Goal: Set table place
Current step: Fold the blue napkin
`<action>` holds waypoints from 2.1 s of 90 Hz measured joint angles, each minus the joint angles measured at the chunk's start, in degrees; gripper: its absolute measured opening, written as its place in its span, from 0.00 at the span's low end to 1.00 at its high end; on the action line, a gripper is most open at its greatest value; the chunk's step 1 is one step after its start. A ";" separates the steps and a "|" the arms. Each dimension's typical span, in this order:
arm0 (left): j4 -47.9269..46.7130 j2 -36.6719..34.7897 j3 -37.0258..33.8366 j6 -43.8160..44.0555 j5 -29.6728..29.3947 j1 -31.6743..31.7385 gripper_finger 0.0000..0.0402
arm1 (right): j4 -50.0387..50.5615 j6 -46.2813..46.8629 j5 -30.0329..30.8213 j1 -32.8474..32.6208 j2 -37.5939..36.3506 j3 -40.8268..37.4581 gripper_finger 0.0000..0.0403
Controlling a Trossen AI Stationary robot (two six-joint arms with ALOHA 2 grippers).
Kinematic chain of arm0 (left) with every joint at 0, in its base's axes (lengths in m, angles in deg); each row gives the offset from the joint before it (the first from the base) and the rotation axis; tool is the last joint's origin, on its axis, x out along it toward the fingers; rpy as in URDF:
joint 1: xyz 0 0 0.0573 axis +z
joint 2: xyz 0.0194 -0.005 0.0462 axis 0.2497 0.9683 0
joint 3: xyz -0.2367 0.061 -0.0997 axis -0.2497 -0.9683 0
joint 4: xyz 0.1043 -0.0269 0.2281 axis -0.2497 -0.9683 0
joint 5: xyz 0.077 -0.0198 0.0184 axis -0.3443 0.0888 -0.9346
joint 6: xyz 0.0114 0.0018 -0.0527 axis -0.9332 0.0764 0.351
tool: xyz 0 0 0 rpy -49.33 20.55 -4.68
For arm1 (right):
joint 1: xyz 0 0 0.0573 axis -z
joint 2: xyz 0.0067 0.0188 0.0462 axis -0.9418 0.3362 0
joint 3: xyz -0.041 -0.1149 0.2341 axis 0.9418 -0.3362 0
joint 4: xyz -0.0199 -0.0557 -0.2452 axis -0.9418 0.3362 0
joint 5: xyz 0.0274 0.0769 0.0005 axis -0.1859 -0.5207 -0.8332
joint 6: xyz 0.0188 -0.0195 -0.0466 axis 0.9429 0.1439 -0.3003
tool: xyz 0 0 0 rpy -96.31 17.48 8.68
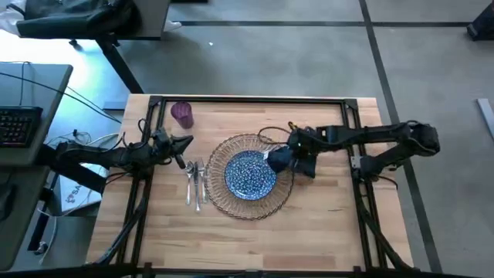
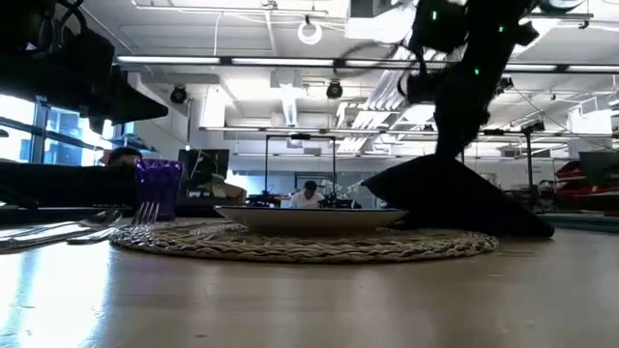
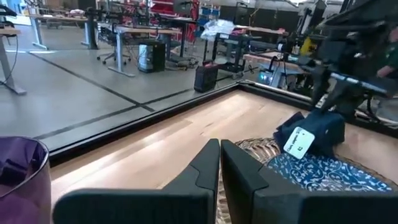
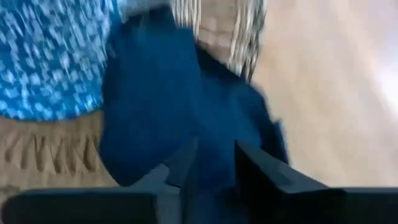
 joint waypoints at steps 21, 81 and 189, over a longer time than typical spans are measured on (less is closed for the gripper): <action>-1.11 5.74 2.56 -1.16 3.69 -0.04 0.00 | -1.67 10.77 -16.75 -10.19 0.26 -9.92 0.28; -3.08 48.52 32.21 -12.87 15.03 -7.27 0.00 | -16.30 25.97 8.75 -43.41 0.23 -1.14 0.19; 5.20 77.98 41.51 2.03 23.96 -16.50 0.00 | -15.73 16.84 9.51 -31.27 26.46 16.83 0.19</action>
